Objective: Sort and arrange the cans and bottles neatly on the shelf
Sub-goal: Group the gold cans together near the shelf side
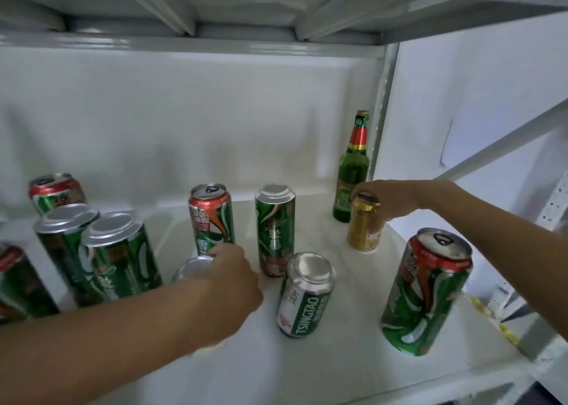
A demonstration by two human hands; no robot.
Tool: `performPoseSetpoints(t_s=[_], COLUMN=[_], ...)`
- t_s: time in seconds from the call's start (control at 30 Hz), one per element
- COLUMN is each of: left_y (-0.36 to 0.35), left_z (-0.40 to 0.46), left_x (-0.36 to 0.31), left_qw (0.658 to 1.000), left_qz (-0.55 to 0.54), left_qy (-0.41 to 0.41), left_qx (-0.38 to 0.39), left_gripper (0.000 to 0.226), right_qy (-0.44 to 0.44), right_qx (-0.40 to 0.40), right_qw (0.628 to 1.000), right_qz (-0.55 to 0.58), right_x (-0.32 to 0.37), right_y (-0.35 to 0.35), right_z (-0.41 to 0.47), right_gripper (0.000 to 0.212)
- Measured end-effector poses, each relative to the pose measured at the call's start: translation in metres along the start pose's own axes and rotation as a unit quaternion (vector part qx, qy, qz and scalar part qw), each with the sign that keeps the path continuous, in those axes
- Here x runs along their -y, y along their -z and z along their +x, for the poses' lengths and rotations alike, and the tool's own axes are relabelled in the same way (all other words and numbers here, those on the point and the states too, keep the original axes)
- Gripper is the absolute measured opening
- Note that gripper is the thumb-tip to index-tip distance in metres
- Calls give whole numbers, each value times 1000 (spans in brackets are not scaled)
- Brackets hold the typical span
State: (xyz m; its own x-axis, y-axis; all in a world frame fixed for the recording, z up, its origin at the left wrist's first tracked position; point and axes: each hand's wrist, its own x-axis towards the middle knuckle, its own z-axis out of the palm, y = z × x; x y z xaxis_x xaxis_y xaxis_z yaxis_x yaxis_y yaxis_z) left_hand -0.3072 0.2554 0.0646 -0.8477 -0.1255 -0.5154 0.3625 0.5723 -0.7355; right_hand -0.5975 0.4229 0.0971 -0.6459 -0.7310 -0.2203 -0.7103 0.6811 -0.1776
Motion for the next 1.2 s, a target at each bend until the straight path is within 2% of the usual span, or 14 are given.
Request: performPoseSetpoints(t_s=[0.07, 0.2, 0.3, 0.37, 0.43, 0.47, 0.5, 0.57, 0.63, 0.73, 0.8, 0.93, 1.1, 1.2], left_y=[3, 1, -11, -23, -33, -38, -43, -53, -59, -61, -62, -76, -118, -148], left_z=[-4, -17, -31, -42, -53, -56, -59, -63, -65, -70, -77, -110, -170, -214], left_x=[9, 18, 27, 33, 32, 29, 24, 12, 0, -11, -13, -21, -34, -48], left_qw=[999, 997, 987, 957, 897, 851, 794, 656, 546, 444, 403, 348, 328, 312], left_qz=[-25, -56, -155, -256, -383, -453, -522, -632, -689, -720, -726, -722, -711, -697], left_qy=[-3, 7, 34, 61, 101, 126, 149, 181, 199, 217, 223, 247, 286, 330], left_qx=[40, 44, -37, -125, -195, -231, -275, -370, -433, -486, -511, -545, -552, -555], left_gripper=[43, 66, 61, 55, 59, 62, 64, 64, 60, 59, 58, 60, 68, 65], right_qy=[9, 27, 32, 43, 60, 67, 76, 92, 111, 145, 171, 225, 286, 323], right_qx=[-18, -29, -31, -56, -85, -98, -110, -140, -164, -203, -226, -238, -158, -141], right_qw=[1000, 999, 999, 997, 995, 993, 991, 986, 979, 967, 959, 944, 942, 930], right_qz=[-7, -10, -8, 1, 5, 2, -3, -23, -42, -47, -30, 27, 82, 107], right_x=[-2, -3, -5, -4, 1, 5, 11, 25, 42, 70, 91, 142, 228, 289], right_y=[-4, -3, 2, 10, 23, 30, 38, 50, 58, 65, 65, 46, 17, -6], right_z=[1, -2, -12, -24, -41, -51, -60, -79, -97, -118, -132, -155, -168, -173], right_gripper=[73, 70, 73, 72, 65, 62, 60, 60, 61, 60, 58, 58, 57, 59])
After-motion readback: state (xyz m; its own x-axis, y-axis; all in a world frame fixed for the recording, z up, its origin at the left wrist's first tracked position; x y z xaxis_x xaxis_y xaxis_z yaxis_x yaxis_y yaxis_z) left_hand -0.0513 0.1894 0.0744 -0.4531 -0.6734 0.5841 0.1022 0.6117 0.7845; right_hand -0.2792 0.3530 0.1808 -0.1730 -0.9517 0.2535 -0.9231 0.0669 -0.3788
